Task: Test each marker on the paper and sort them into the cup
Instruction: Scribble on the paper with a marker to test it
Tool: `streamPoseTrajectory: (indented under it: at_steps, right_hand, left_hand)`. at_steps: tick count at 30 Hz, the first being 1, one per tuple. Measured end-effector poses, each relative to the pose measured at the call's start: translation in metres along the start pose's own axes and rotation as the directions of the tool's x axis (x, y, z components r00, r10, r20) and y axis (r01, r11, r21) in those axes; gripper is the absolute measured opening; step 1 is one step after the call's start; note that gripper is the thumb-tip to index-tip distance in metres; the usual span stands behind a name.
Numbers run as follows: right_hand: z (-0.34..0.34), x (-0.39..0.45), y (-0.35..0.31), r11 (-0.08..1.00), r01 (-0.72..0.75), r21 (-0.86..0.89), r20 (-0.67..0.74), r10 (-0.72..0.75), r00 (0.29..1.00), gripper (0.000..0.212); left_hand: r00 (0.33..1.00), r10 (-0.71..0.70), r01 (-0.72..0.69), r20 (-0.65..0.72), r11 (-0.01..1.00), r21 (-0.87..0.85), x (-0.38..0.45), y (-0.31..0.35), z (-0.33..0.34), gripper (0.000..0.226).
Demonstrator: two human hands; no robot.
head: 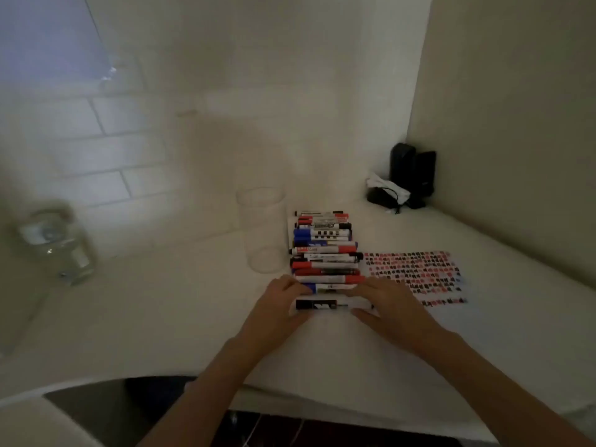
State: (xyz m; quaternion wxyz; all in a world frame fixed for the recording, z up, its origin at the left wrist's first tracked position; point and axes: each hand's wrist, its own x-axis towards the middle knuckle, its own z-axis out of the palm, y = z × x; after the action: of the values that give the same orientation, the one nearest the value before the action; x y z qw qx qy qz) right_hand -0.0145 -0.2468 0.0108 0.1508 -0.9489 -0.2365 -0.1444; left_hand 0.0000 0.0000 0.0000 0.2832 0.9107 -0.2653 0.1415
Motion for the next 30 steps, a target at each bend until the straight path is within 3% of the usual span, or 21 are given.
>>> streamPoseTrajectory:
  at_steps: [5,9,11,13,15,16,18,19,25,30]
  right_hand:
    - [0.014,0.020,-0.010,0.986,-0.095,-0.136,0.081,0.107,0.991,0.038]
    - [0.019,0.027,-0.007,0.980,-0.107,-0.170,0.111,0.127,0.986,0.034]
    - [0.006,0.028,-0.011,0.991,-0.122,-0.049,0.126,0.128,0.984,0.029]
    - [-0.019,0.026,-0.015,0.938,-0.208,0.279,0.074,0.195,0.978,0.021]
    - [-0.045,0.021,-0.018,0.721,-0.274,0.636,0.053,0.314,0.948,0.019]
    - [-0.053,0.015,-0.019,0.521,-0.293,0.802,0.093,0.375,0.922,0.021]
    - [-0.056,0.006,-0.025,0.126,-0.305,0.944,0.225,0.431,0.874,0.027]
    - [-0.055,0.001,-0.029,0.070,-0.313,0.947,0.253,0.437,0.863,0.028]
    - [-0.058,-0.023,-0.025,0.225,-0.321,0.920,0.188,0.466,0.864,0.019]
    - [-0.070,-0.040,-0.011,0.250,-0.273,0.929,0.165,0.380,0.910,0.023]
  left_hand:
    - [0.987,-0.068,0.047,0.144,0.988,0.146,0.015,-0.005,0.010,0.037]
    - [0.991,-0.043,0.025,0.125,0.990,0.142,0.021,-0.009,0.010,0.024]
    - [0.994,-0.050,0.042,0.096,0.996,0.083,0.021,-0.004,0.004,0.021]
    - [0.998,-0.048,0.048,0.035,0.999,-0.010,0.024,0.006,-0.008,0.019]
    - [0.999,-0.031,0.027,-0.031,0.994,-0.105,0.030,0.024,-0.018,0.018]
    - [0.999,-0.023,0.016,-0.047,0.989,-0.144,0.033,0.033,-0.020,0.018]
    - [0.999,-0.008,-0.001,-0.042,0.978,-0.207,0.036,0.054,-0.017,0.018]
    - [1.000,0.008,-0.013,-0.024,0.975,-0.223,0.037,0.063,-0.013,0.018]
    - [0.987,0.092,-0.057,0.132,0.967,-0.248,0.035,0.096,0.008,0.015]
    - [0.942,0.130,-0.022,0.310,0.944,-0.329,0.039,0.109,0.005,0.012]
